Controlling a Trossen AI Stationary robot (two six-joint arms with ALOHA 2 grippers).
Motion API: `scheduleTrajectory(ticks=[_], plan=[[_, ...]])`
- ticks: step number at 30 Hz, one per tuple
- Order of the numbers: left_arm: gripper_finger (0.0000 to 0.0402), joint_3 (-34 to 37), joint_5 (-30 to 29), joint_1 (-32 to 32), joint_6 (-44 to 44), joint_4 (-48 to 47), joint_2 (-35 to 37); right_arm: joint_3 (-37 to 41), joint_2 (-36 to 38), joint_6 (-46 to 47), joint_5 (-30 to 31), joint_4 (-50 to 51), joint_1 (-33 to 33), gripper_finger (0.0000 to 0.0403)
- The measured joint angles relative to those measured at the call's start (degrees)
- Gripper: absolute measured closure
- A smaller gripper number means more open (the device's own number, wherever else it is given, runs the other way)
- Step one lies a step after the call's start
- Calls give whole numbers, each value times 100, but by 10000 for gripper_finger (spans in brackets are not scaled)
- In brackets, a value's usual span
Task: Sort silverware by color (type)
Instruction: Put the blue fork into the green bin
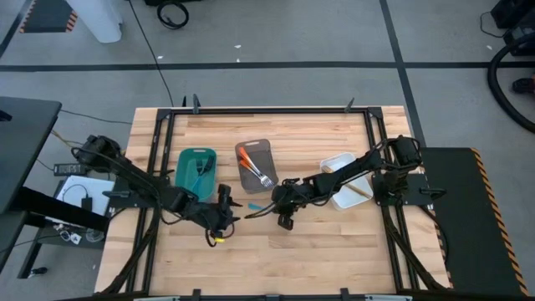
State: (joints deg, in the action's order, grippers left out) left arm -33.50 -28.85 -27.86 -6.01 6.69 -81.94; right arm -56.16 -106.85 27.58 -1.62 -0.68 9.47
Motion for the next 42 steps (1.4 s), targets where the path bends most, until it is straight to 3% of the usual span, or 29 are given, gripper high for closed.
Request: scheduleTrajectory(ticks=[10,26,36,42], plan=[[204,-54,-741,-8,-512,147,-506,-2,0,884,-563,-693,-201,392],[205,-691,-1663,-39,-1976,288,-1243,-11,13,1490,-607,-1533,-244,392],[207,-964,-1787,14,-2322,298,-1387,-11,13,1793,-548,-1932,-244,392],[230,-964,-1787,37,-2397,323,-1387,-11,15,1988,-509,-2088,-244,392]])
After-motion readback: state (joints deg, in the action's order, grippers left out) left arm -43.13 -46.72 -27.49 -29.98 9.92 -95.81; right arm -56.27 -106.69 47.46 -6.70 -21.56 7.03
